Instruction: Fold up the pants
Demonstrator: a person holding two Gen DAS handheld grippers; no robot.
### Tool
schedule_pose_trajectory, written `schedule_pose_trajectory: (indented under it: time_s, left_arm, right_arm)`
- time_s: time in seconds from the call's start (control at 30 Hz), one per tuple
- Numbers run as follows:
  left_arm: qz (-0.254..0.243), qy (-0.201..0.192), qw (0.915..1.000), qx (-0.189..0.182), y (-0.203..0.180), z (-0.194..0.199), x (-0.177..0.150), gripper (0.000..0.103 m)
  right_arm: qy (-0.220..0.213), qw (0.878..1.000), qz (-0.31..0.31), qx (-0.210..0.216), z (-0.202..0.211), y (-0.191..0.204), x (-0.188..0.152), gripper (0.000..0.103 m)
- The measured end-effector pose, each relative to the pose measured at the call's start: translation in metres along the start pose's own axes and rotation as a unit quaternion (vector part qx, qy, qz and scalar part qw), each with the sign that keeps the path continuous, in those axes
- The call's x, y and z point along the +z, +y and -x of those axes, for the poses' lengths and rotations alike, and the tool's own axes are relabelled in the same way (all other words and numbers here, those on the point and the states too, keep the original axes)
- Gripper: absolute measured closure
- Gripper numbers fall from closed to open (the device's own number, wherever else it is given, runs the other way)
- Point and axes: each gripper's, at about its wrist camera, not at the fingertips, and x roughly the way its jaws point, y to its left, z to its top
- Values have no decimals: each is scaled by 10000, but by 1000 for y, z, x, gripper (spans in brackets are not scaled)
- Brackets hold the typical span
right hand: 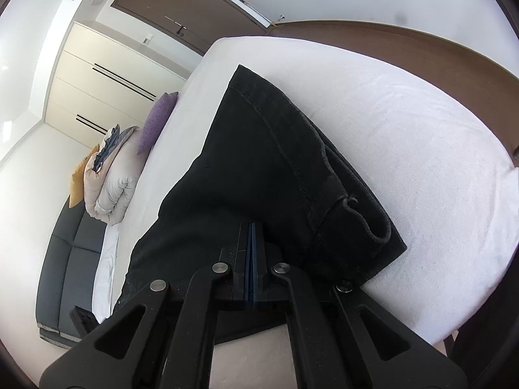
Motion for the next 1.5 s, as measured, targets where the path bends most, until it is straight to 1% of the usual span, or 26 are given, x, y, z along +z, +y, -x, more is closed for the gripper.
schedule_pose_trajectory:
  time_s: [0.03,0.07,0.1,0.13,0.2,0.27,0.33,0.37,0.4,0.47,0.5,0.57,0.67,0.73,0.8,0.83,0.87,0.9,0.93,0.97,1.03,1.13,1.2,1.33,1.43,1.5]
  left_arm:
    - [-20,49,10000,48,5,1,0,82]
    - [134,61,9999,-24,12,3,2,85]
    - [332,100,9993,-125,22,5,5,90]
    - [506,113,9985,-187,31,5,6,100]
    - [771,88,9963,-373,49,7,5,99]
    - [736,73,9967,-326,48,8,3,99]
    - [496,63,9986,-144,40,8,2,99]
    - [461,55,9989,-117,25,5,2,99]
    - [468,48,9988,-126,23,3,1,98]
    - [483,39,9987,-146,23,2,0,98]
    - [466,31,9988,-136,22,-1,-1,98]
    - [436,14,9990,-112,20,-5,-1,98]
    - [450,9,9989,-124,20,-6,-2,98]
    - [446,5,9989,-122,20,-6,-3,98]
    - [447,0,9989,-122,21,-5,-4,98]
    - [446,-5,9989,-121,19,-6,-4,98]
    - [441,-12,9990,-117,19,-6,-4,98]
    - [439,-18,9990,-113,19,-6,-5,98]
    - [437,-21,9990,-110,18,-6,-4,98]
    - [429,-23,9990,-102,17,-6,-4,98]
    - [412,-32,9991,-83,17,-6,-5,98]
    - [415,-23,9991,-85,16,-6,-4,98]
    - [411,-28,9991,-82,16,-5,-4,98]
    - [403,-40,9992,-72,16,-6,-4,99]
    - [403,-40,9992,-74,16,-6,-4,98]
    - [409,-39,9991,-77,16,-6,-4,98]
  right_arm:
    - [22,9999,15,-112,-1,9,-1,103]
    - [1,9996,147,-260,4,21,-1,103]
    - [-56,9991,350,-250,8,35,-1,100]
    - [-90,9982,577,-107,11,50,-2,100]
    - [44,9954,894,337,6,79,-8,100]
    - [362,9915,1061,662,-13,97,-20,100]
    - [798,9890,1088,607,-39,99,-35,100]
    - [1008,9888,947,561,-50,91,-42,100]
    - [1138,9891,747,554,-58,78,-46,100]
    - [1029,9903,444,819,-55,54,-44,103]
    - [908,9921,323,804,-47,45,-38,103]
    - [589,9962,133,622,-30,27,-25,103]
    - [76,9977,-420,526,4,-18,-6,103]
    - [-369,9986,-351,135,34,-30,5,103]
    - [-709,9967,-382,-80,66,-38,13,103]
    - [-799,9958,-386,-237,78,-39,16,94]
    - [-857,9950,-369,-362,90,-40,18,91]
    - [-852,9954,-370,-233,98,-41,18,90]
    - [-785,9959,-414,-148,103,-42,15,84]
    - [-687,9964,-485,-119,106,-44,11,68]
    - [-622,9956,-695,11,108,-49,0,42]
    - [-393,9932,-1085,153,96,-61,-15,42]
    - [-527,9908,-1218,273,99,-59,-11,42]
    - [-579,9860,-1440,602,95,-62,-9,43]
    - [-511,9823,-1594,840,86,-62,-12,43]
    - [-404,9827,-1547,932,81,-56,-14,44]
